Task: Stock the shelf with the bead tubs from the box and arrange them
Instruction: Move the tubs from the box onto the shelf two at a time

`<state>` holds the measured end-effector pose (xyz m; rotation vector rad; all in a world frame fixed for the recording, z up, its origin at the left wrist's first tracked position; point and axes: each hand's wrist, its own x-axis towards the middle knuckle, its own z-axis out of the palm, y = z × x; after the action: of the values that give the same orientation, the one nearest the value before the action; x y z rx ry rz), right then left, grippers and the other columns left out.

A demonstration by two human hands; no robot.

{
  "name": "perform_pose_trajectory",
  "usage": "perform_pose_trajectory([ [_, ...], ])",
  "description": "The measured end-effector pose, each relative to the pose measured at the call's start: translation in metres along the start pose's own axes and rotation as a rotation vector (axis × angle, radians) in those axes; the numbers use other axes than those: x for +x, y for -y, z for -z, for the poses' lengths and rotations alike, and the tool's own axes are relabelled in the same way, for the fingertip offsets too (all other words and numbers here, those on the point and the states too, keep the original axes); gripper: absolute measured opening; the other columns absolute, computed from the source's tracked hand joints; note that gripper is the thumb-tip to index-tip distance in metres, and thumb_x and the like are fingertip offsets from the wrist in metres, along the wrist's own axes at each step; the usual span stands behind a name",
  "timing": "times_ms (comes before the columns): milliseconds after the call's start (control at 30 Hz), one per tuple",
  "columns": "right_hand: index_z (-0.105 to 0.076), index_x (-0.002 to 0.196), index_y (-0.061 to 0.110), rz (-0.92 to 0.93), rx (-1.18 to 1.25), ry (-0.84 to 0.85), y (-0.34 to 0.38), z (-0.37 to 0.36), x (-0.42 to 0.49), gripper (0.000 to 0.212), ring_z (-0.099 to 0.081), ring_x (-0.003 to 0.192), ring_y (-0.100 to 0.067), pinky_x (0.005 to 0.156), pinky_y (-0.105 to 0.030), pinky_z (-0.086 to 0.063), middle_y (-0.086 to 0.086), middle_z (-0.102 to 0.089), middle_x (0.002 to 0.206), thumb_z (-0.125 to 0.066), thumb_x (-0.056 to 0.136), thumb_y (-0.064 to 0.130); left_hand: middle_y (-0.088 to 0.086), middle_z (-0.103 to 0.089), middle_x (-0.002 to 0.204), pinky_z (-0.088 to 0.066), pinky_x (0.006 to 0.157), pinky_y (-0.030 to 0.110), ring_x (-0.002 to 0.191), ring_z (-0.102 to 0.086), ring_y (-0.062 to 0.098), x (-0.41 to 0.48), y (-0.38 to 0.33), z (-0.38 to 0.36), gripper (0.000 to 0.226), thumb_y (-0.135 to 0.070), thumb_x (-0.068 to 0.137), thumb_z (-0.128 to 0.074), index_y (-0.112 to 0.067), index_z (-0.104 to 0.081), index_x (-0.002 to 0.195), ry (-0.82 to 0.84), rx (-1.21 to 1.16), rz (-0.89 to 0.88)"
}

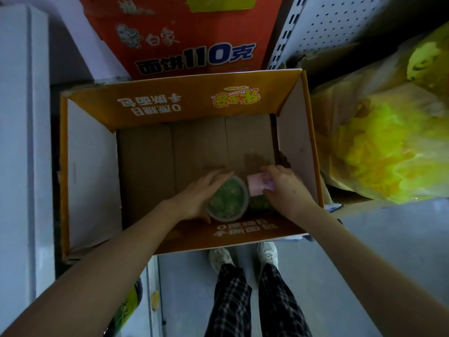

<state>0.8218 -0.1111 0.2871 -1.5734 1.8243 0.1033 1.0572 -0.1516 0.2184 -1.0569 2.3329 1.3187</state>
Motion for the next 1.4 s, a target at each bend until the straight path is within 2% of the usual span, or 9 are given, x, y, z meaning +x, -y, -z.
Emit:
perform_pose_trajectory([
  [167, -0.044, 0.134, 0.023, 0.018, 0.018, -0.01, 0.001, -0.001, 0.002, 0.048, -0.048, 0.12, -0.018, 0.103, -0.037, -0.04, 0.001, -0.051, 0.131, -0.059, 0.089, 0.014, -0.003, -0.012, 0.147, -0.03, 0.111, 0.039, 0.136, -0.022, 0.022, -0.002, -0.001, 0.003, 0.116, -0.03, 0.065, -0.082, -0.037, 0.0, 0.147, -0.095, -0.112, 0.034],
  [367, -0.04, 0.139, 0.023, 0.02, 0.007, 0.002, 0.005, 0.001, 0.004, 0.054, -0.045, 0.125, -0.02, 0.105, -0.037, -0.04, 0.001, -0.049, 0.135, -0.06, 0.09, 0.015, 0.008, -0.014, 0.146, -0.025, 0.114, 0.05, 0.137, -0.023, 0.029, -0.003, 0.021, 0.021, 0.126, -0.019, 0.056, -0.09, -0.027, -0.005, 0.149, -0.408, -0.325, 0.33],
  [533, -0.039, 0.14, 0.024, 0.044, 0.002, 0.002, 0.012, -0.002, 0.013, 0.054, -0.046, 0.125, -0.019, 0.104, -0.037, -0.042, 0.001, -0.048, 0.137, -0.06, 0.09, 0.016, 0.007, -0.011, 0.153, -0.022, 0.115, 0.047, 0.141, -0.018, 0.024, -0.006, 0.031, 0.019, 0.138, -0.02, 0.052, -0.091, -0.028, 0.005, 0.15, -0.457, -0.381, 0.354],
  [633, -0.039, 0.14, 0.024, 0.058, -0.011, 0.014, 0.014, -0.004, 0.015, 0.055, -0.044, 0.127, -0.019, 0.105, -0.037, -0.041, 0.001, -0.048, 0.137, -0.06, 0.09, 0.017, 0.005, -0.018, 0.154, -0.022, 0.115, 0.046, 0.142, -0.021, 0.02, -0.005, 0.032, 0.01, 0.145, -0.018, 0.05, -0.092, -0.026, 0.016, 0.148, -0.53, -0.482, 0.38],
  [800, -0.039, 0.139, 0.025, 0.039, -0.025, 0.042, 0.01, -0.007, 0.017, 0.054, -0.044, 0.126, -0.019, 0.103, -0.036, -0.04, 0.001, -0.047, 0.137, -0.06, 0.09, 0.018, 0.004, -0.03, 0.151, -0.027, 0.112, 0.044, 0.139, -0.028, 0.021, 0.007, 0.028, 0.002, 0.143, -0.014, 0.05, -0.092, -0.021, 0.01, 0.149, -0.621, -0.683, 0.469],
  [967, -0.038, 0.14, 0.026, 0.022, -0.02, 0.052, 0.011, -0.011, 0.018, 0.054, -0.043, 0.128, -0.02, 0.104, -0.037, -0.039, 0.002, -0.045, 0.139, -0.059, 0.09, 0.017, -0.002, -0.041, 0.139, -0.041, 0.102, 0.036, 0.13, -0.039, 0.017, 0.014, 0.025, 0.0, 0.11, -0.018, 0.053, -0.09, -0.021, -0.023, 0.14, -0.709, -0.737, 0.394],
  [1100, -0.038, 0.14, 0.024, 0.06, -0.024, 0.034, 0.013, -0.011, 0.02, 0.053, -0.042, 0.128, -0.02, 0.106, -0.037, -0.038, 0.0, -0.046, 0.139, -0.057, 0.091, 0.015, -0.001, -0.037, 0.142, -0.04, 0.104, 0.039, 0.131, -0.038, 0.016, 0.021, 0.021, 0.004, 0.106, -0.027, 0.054, -0.09, -0.026, -0.022, 0.135, -0.714, -0.719, 0.361],
  [1267, -0.038, 0.141, 0.022, 0.079, -0.043, 0.029, 0.013, -0.009, 0.021, 0.053, -0.042, 0.128, -0.021, 0.105, -0.038, -0.039, -0.002, -0.047, 0.138, -0.057, 0.091, 0.015, -0.001, -0.031, 0.144, -0.031, 0.103, 0.027, 0.124, -0.027, 0.004, 0.037, 0.01, 0.015, 0.107, -0.025, 0.058, -0.088, -0.022, -0.02, 0.14, -0.732, -0.703, 0.329],
  [1400, -0.039, 0.14, 0.023, 0.067, -0.051, 0.03, 0.008, -0.008, 0.02, 0.056, -0.044, 0.124, -0.019, 0.104, -0.037, -0.041, 0.001, -0.048, 0.136, -0.06, 0.089, 0.016, 0.0, -0.028, 0.144, -0.027, 0.105, 0.026, 0.129, -0.025, 0.005, 0.054, 0.007, 0.022, 0.112, -0.031, 0.055, -0.089, -0.022, -0.021, 0.143, -0.757, -0.648, 0.322],
])
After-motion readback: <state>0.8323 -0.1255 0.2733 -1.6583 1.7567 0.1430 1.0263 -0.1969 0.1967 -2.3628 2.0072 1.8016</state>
